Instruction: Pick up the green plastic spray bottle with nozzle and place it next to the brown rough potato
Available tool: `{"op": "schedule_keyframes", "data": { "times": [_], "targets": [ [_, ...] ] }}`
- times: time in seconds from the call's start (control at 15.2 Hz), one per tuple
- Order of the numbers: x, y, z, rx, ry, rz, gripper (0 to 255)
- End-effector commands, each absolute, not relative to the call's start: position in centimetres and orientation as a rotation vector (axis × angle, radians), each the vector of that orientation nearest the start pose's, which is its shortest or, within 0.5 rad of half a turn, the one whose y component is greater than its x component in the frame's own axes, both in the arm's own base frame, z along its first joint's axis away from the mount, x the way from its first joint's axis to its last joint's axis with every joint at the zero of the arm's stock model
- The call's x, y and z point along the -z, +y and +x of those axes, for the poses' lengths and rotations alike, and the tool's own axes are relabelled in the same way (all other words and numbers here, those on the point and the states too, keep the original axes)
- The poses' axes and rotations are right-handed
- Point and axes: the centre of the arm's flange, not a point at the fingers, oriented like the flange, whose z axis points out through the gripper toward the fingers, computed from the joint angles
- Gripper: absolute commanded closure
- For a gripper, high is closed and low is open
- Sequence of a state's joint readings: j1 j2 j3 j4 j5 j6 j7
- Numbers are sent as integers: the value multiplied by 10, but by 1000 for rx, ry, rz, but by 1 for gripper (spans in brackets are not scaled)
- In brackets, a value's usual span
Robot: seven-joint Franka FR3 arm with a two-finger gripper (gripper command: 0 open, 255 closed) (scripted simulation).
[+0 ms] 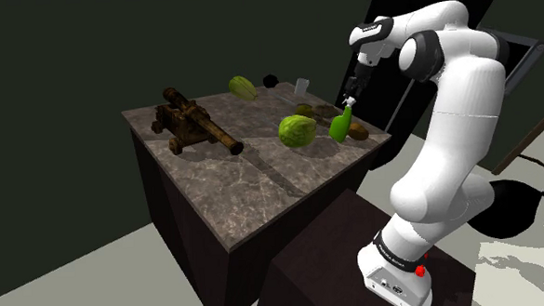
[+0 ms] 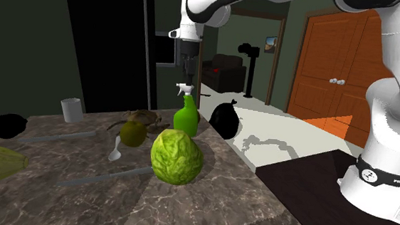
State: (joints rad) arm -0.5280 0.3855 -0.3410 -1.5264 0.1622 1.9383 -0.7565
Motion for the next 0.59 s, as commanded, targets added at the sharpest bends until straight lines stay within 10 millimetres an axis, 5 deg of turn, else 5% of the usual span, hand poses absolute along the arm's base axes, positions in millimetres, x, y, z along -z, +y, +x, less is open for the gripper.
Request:
{"op": "schedule_keyframes", "data": {
  "times": [0.0,0.53],
  "targets": [
    [-476,-487,464,84,222,-3149,0],
    [-486,-486,463,84,222,-3149,0]
  ]
}}
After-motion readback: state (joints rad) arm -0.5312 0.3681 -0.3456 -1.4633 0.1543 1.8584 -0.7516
